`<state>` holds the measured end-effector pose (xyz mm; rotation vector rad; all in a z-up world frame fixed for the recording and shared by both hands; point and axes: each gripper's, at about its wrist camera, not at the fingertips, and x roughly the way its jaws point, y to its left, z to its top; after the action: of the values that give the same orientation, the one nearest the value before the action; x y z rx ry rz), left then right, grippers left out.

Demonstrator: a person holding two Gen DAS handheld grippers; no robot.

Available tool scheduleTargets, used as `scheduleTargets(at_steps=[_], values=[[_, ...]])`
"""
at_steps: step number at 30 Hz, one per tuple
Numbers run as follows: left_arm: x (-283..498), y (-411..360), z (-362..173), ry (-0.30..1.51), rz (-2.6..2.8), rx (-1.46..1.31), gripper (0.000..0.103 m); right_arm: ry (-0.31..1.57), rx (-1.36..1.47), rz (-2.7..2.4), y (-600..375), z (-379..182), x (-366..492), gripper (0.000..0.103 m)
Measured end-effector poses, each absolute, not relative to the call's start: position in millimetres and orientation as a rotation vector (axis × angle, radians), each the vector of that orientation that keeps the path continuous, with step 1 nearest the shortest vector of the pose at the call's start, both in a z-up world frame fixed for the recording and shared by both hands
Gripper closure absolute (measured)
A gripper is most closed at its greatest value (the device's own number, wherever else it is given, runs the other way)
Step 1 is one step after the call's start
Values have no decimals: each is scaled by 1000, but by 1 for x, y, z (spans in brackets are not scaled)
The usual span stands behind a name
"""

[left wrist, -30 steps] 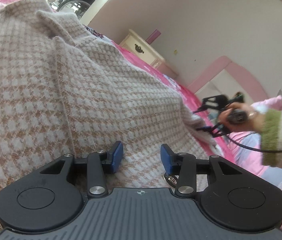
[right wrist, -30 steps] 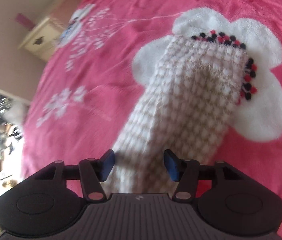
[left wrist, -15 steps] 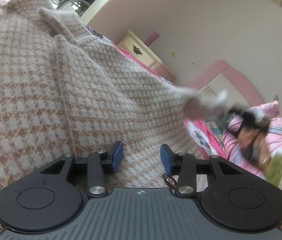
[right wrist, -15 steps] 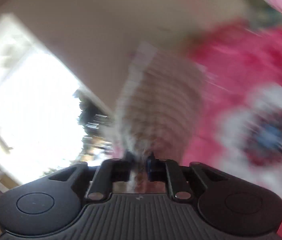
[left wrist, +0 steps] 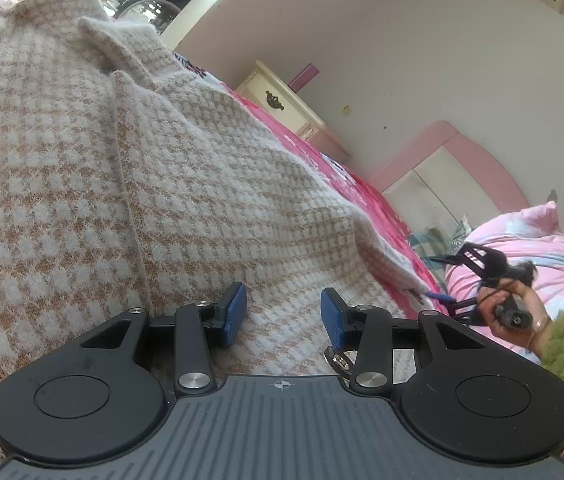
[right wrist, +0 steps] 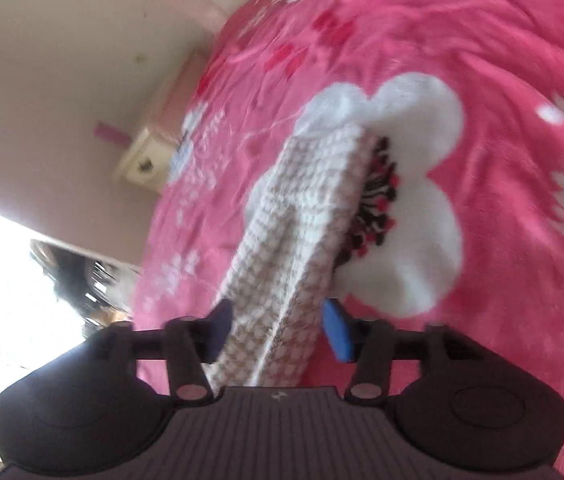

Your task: Fold clothes

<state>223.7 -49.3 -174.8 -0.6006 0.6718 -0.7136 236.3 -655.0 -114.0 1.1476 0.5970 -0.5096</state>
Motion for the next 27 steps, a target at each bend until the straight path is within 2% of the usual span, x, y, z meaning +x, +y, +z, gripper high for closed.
scheduleTargets(at_steps=[1,2,5,6,7,8,9,10,14,16,21,23,24,27], values=[[223,-50,-175,672,-713,-600,62,628,1142,-548,-656,-116,243,29],[223,-49,-175,672,-713,-600,62,654,1148,-591,-657,-120,251,29],[224,-50,-176,672,-712,-601,62,646,1196,-691,-663,-135,265,34],[224,-50,-176,671,-712,-602,62,622,1183,-699,-666,-135,269,43],[224,-50,-176,671,-711,-603,62,598,1145,-694,-667,-129,274,69],[224,-49,-176,671,-712,-604,62,580,1092,-672,-666,-120,283,82],[223,-49,-176,671,-712,-605,62,558,1034,-626,-664,-109,294,91],[223,-49,-176,670,-712,-606,62,527,978,-568,-661,-96,305,93],[223,-49,-176,670,-711,-608,62,299,749,-216,-640,-33,313,95],[223,-49,-175,670,-711,-608,62,268,690,-190,-643,-27,302,95],[222,-49,-175,671,-710,-607,62,479,947,-536,-705,-120,262,94],[222,-49,-175,671,-709,-607,62,446,1137,-567,-718,-150,238,92],[222,-49,-175,671,-709,-606,62,418,1229,-562,-723,-164,227,89],[222,-49,-175,671,-709,-606,62,404,1262,-525,-723,-172,226,59]])
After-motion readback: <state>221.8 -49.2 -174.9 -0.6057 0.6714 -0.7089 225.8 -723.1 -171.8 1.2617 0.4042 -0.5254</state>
